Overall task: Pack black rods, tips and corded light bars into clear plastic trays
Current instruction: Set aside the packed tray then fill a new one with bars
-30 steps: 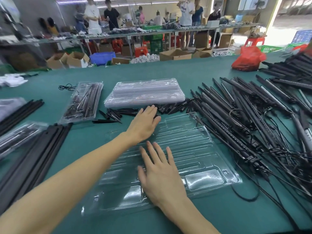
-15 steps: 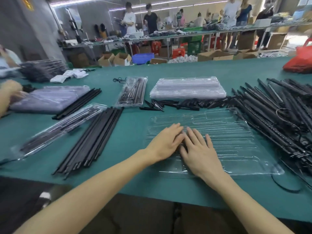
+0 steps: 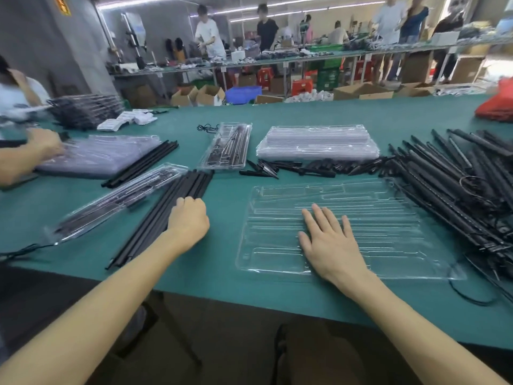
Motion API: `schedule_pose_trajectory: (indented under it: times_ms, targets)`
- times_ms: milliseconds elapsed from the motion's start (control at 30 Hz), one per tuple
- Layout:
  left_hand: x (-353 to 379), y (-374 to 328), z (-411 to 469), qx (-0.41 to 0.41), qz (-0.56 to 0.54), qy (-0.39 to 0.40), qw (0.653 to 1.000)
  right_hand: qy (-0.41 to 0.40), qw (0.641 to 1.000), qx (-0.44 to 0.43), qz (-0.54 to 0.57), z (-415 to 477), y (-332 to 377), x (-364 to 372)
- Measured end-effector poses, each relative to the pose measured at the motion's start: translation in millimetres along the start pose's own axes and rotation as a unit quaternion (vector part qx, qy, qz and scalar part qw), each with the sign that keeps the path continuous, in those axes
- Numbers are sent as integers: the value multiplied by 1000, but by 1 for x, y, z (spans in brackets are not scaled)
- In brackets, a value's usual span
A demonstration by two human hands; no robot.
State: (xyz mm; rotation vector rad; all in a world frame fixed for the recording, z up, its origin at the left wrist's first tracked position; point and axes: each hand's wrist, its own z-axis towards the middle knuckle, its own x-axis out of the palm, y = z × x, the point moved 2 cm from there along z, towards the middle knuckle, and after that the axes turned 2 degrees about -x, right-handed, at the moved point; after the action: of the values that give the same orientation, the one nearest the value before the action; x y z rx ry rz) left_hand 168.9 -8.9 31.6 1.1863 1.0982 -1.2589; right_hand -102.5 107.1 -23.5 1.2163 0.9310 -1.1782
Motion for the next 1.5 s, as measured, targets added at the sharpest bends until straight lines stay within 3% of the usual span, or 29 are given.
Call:
schedule_pose_trajectory:
  times_ms: [400,633,767,900,967,1067,1167,1267,1400,1500]
  targets:
    - [2,0,14,-34,-36,-6,999,-14,1000,-4,-5,0,0,0]
    - [6,-6,9,-26,7,9,1000,-16,1000,-4,5,-2,1,-1]
    - [-8,-5,10,-36,-58,47,997,-18,1000,-3,7,-1,0,1]
    - [-30,-6,5,-71,-277,160,945,-18,1000,-5,3,-1,0,0]
    - [-41,-7,-2,-47,-327,197,923,-13,1000,-5,3,-2,3,-1]
    - [-52,-14,-17,0,-387,212,897,-11,1000,-3,7,-6,10,0]
    - [-58,-30,-29,25,-538,206,817,-21,1000,1,13,-9,15,1]
    - [-64,-53,-44,55,-607,183,771,-29,999,5,24,-8,16,-2]
    - [-63,-82,-65,95,-626,174,754,-25,995,-2,92,-8,13,-10]
    - [-58,-97,-76,154,-606,168,762,-68,981,-5,182,-13,8,-18]
